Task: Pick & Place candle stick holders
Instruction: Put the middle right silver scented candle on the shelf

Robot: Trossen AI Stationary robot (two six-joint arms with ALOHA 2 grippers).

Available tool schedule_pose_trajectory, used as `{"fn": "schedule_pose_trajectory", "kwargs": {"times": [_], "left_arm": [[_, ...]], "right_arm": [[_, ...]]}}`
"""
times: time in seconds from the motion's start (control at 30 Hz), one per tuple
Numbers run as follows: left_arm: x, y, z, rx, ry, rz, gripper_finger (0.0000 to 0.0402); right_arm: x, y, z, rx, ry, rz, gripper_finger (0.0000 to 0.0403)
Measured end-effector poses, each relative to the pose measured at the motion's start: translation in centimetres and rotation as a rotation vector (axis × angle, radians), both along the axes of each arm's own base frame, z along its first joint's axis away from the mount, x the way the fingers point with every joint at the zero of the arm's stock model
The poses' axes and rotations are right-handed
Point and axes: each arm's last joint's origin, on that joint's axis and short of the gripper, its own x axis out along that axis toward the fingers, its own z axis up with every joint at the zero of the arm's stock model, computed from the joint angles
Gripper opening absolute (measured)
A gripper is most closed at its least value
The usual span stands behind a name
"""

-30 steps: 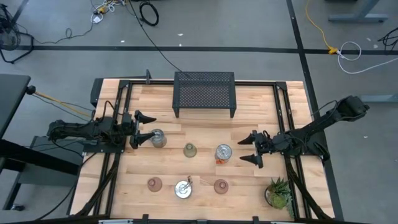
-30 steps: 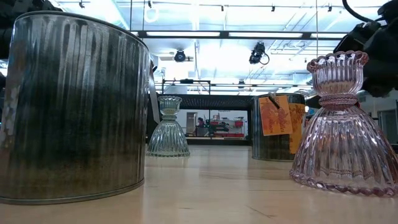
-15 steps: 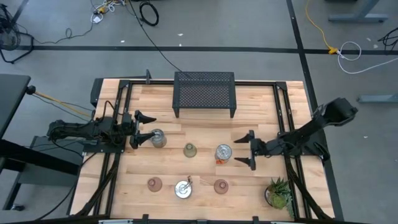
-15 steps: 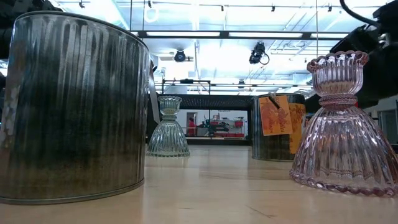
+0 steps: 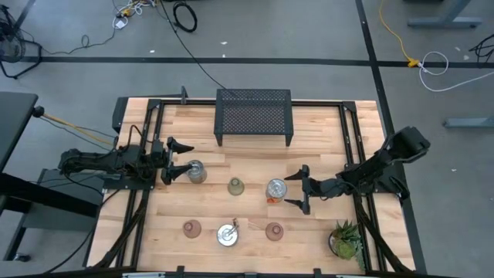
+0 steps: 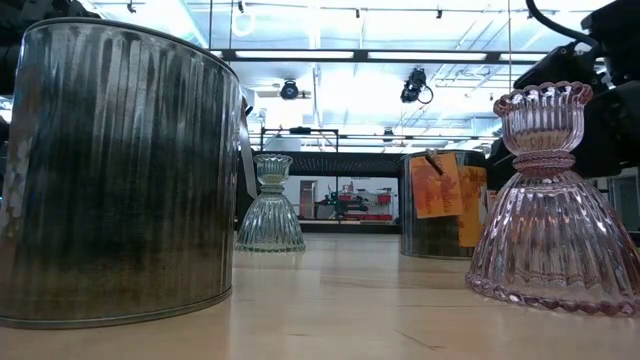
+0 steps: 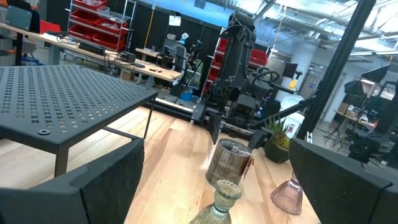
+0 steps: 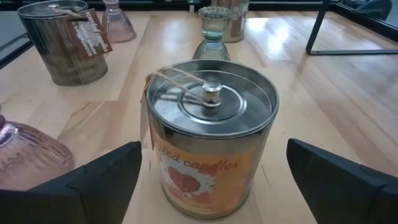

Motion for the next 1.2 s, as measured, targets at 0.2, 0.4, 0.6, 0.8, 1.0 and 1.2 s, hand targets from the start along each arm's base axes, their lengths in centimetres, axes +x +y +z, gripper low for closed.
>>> {"fn": "schedule_pose_trajectory", "kwargs": {"times": [0.2,0.4,0.6,0.8,1.0,1.2], "left_arm": [[0.0,0.0,0.0,0.0,0.0,0.0,0.0399],[0.0,0.0,0.0,-0.001,0.0,0.0,0.0399],[0.0,0.0,0.0,0.0,0.0,0.0,0.0399],[0.0,0.0,0.0,-0.001,0.0,0.0,0.0399],[0.0,0.0,0.0,-0.001,0.0,0.0,0.0399],[0.0,0.0,0.0,0.0,0.0,0.0,0.0399]], "right_arm": [[0.0,0.0,0.0,-0.004,0.001,0.002,0.0397],[0.0,0.0,0.0,-0.01,0.004,0.022,0.0399],[0.0,0.1,0.1,-0.013,-0.004,0.035,0.0397],[0.0,-0.1,0.1,0.012,-0.01,-0.031,0.0398],[0.6,-0.5,0.1,0.037,0.017,-0.028,0.0398],[2.2,-0.1,-0.5,0.022,0.092,-0.003,0.0398]]}}
